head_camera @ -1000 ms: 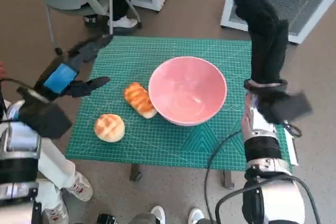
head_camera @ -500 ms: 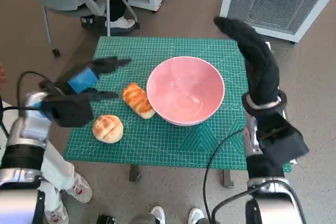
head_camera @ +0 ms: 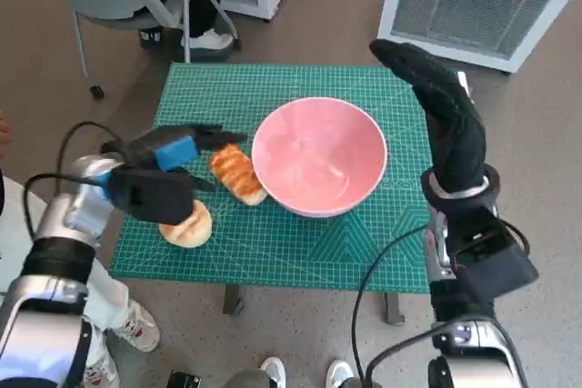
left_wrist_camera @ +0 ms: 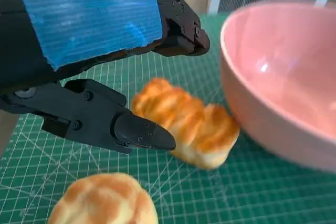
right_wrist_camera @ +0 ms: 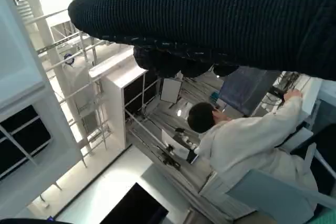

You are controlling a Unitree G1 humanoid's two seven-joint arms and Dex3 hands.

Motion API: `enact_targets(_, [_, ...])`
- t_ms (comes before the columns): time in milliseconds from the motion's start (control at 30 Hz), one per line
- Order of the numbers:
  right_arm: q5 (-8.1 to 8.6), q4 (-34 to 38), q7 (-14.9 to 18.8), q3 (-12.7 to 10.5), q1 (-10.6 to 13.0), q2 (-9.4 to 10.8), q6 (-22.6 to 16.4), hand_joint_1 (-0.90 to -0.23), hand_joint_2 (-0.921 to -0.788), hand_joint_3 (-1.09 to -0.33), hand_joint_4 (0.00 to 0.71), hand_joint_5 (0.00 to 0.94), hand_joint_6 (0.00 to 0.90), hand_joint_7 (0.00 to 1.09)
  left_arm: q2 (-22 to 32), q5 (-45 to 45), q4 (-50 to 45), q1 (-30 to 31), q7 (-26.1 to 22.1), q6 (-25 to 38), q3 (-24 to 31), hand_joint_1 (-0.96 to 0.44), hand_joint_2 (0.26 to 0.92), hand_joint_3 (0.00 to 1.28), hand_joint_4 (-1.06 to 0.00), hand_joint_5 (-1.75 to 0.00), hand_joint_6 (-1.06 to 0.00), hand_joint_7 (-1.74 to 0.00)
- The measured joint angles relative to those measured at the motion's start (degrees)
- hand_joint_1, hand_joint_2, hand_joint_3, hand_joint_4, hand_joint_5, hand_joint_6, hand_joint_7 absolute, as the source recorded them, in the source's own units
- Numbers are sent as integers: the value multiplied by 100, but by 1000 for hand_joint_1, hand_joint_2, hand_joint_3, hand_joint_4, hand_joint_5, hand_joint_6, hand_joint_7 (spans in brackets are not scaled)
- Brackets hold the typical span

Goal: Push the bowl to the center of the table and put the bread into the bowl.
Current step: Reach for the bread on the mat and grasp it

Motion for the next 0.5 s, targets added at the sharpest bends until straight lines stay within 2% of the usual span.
enact_targets(500, [-12, -66, -46, 21, 133, -1, 0, -592, -921, -797, 347, 39, -1, 800, -208, 471, 754, -405, 633, 134, -369, -158, 867, 0, -255, 0, -443, -19])
